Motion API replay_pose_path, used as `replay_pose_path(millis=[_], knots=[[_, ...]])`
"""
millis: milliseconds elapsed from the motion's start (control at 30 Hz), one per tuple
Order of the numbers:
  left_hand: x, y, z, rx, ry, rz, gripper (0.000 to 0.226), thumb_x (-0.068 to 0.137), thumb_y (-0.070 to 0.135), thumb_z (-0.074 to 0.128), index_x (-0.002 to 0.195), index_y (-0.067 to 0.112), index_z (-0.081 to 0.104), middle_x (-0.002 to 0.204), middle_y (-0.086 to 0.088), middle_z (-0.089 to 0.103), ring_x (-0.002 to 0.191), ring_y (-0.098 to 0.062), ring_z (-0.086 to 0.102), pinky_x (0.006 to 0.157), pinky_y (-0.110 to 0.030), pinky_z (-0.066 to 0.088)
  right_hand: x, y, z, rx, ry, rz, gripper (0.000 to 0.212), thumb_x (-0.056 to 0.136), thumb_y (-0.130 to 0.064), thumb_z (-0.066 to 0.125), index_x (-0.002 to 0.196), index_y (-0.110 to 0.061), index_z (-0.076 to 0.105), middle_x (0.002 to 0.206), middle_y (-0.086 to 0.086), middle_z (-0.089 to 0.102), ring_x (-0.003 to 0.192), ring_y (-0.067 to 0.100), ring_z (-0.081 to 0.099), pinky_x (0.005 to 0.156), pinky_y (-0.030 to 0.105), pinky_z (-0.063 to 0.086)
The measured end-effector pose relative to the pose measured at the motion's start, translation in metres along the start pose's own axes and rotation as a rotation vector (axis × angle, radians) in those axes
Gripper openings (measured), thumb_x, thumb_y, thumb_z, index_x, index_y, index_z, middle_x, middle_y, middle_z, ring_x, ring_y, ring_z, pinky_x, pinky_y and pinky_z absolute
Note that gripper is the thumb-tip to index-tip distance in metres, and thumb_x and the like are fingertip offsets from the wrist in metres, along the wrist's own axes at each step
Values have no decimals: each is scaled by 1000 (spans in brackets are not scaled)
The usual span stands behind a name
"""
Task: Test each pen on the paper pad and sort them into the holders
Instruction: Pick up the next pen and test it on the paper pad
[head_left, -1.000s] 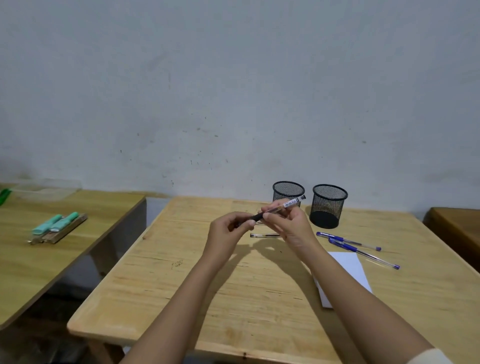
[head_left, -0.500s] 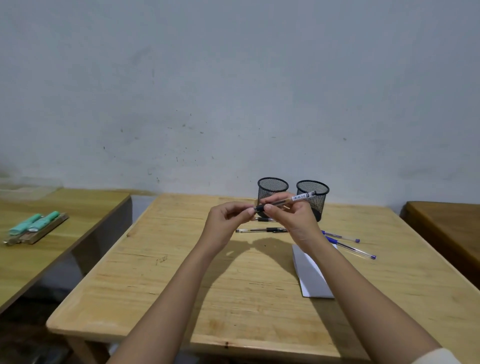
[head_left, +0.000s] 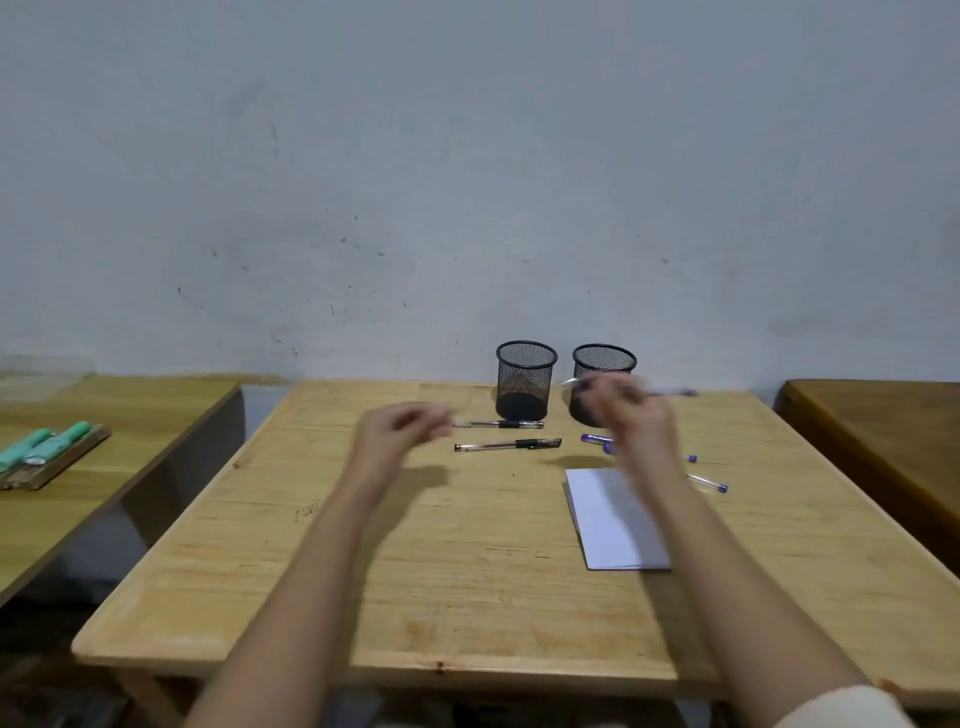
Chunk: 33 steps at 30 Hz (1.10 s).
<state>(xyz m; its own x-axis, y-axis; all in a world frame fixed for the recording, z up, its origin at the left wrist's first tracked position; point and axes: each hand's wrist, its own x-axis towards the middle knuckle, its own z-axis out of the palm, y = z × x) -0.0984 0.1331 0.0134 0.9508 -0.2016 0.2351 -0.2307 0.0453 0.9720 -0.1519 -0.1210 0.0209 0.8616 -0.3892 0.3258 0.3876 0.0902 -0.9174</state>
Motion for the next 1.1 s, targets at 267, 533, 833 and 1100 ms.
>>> replay_pose_path(millis=[267,533,833,1100], knots=[[-17,-33,-29,49,232,-119,21,82,-2,65,102,-7,66,83,-13,67,79,-19,62,59,-12,51,-7,0,-48,184,168,74,25,54,-15,78,76,-9,66,68,-4,71,71,7,68,73,16,54],[-12,-59,13,424,30,-34,12,81,12,71,93,12,73,91,2,70,88,-10,62,78,-14,46,-18,22,-26,89,84,185,10,79,4,66,82,-5,68,74,-1,73,76,10,69,77,16,55],[-7,-63,13,723,16,27,24,85,19,68,103,4,70,104,-6,66,97,-17,59,76,-13,39,-19,15,-28,-97,65,216,16,71,1,75,82,-11,71,87,11,72,85,19,68,82,22,55],[-19,-44,70,648,-164,85,38,91,32,57,125,15,58,129,-1,57,118,-14,52,96,-25,40,-10,20,-21,40,61,299,3,80,4,65,81,1,65,80,16,67,71,18,70,74,20,57]])
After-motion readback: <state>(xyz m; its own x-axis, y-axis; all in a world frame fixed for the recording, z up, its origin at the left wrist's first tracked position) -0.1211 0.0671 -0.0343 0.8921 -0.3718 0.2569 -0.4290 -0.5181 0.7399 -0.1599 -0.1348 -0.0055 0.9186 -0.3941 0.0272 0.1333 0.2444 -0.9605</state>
